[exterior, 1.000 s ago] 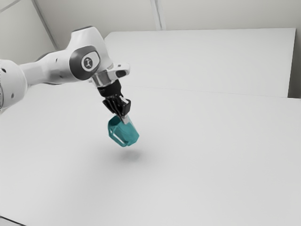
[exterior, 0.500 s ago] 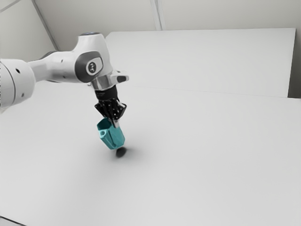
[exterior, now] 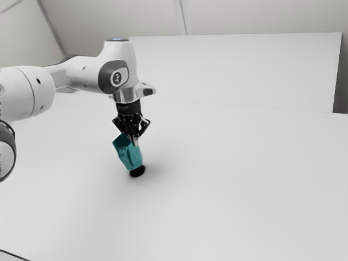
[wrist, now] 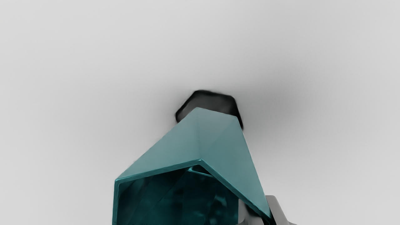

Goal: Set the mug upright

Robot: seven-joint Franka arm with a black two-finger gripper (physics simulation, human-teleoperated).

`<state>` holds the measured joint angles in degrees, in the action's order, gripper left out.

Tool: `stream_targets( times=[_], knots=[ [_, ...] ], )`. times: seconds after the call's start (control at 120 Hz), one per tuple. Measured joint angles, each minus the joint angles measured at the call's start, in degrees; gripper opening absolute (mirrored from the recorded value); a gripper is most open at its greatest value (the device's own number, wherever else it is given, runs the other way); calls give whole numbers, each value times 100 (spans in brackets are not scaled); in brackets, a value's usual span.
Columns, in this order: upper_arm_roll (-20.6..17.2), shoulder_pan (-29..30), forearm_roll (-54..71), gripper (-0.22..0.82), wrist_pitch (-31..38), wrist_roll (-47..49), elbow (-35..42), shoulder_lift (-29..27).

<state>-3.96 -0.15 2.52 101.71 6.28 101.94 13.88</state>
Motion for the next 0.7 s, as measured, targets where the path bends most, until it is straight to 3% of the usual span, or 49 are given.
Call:
stream_targets(
  times=[0.7],
  knots=[
    [0, -54, 69, -18, 35, 377, -67, 351]
  ],
)
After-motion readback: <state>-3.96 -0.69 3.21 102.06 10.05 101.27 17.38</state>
